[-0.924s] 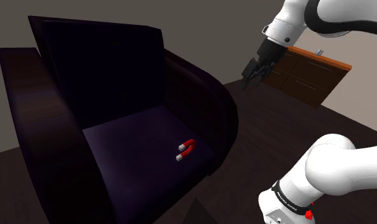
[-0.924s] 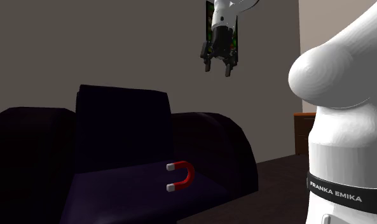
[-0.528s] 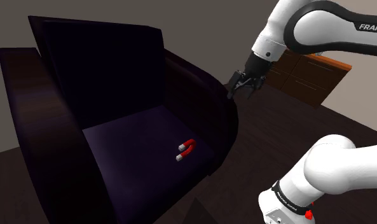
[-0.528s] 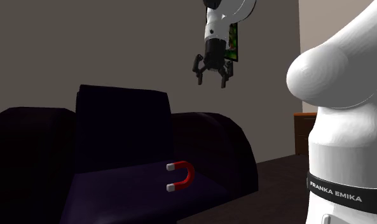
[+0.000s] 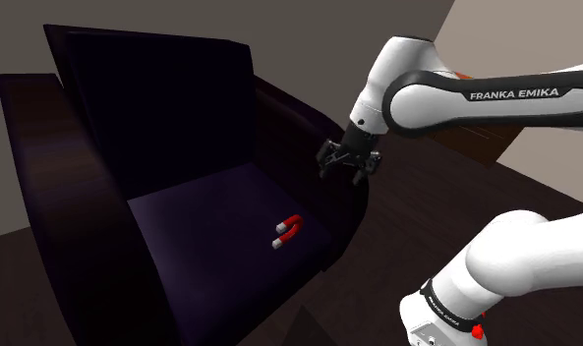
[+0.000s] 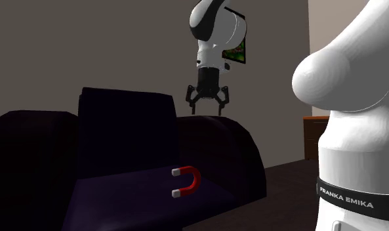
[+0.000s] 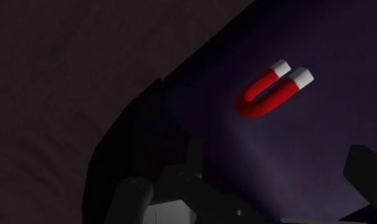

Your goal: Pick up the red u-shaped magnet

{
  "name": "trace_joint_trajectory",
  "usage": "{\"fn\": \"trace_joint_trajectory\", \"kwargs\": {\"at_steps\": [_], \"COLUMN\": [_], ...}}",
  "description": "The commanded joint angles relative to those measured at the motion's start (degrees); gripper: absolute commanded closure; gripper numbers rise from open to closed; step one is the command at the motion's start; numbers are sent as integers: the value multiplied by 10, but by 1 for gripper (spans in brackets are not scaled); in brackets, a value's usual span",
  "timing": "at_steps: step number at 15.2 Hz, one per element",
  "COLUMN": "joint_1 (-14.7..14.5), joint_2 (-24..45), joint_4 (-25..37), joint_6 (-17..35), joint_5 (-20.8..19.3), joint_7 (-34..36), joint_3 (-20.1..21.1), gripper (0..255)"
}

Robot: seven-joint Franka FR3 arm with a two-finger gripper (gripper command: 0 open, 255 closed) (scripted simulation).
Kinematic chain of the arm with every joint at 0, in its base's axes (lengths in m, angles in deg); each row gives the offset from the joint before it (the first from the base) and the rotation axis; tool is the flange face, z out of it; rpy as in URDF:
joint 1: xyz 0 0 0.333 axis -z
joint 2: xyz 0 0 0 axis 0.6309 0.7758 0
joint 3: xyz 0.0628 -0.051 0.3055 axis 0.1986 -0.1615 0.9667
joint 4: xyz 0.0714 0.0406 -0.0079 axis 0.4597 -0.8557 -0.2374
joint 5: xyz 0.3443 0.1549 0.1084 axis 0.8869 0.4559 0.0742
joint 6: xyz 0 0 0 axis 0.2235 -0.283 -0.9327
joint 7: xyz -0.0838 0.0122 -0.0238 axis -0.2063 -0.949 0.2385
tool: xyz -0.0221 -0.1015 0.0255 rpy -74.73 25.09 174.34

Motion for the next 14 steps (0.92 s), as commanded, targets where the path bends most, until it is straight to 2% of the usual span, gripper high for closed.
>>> {"fn": "trace_joint_trajectory", "kwargs": {"at_steps": [1,5,9,12,14], "joint_1": [17,58,114,164,186], "joint_2": [36,121,225,317,386], "joint_4": [-7,-6,7,25,41], "joint_6": [42,122,203,260,291], "joint_5": [12,18,-14,-82,-159], "joint_7": [71,208,362,503,617], "joint_3": [34,101,168,212,223], "gripper": [0,0,0,0,0]}}
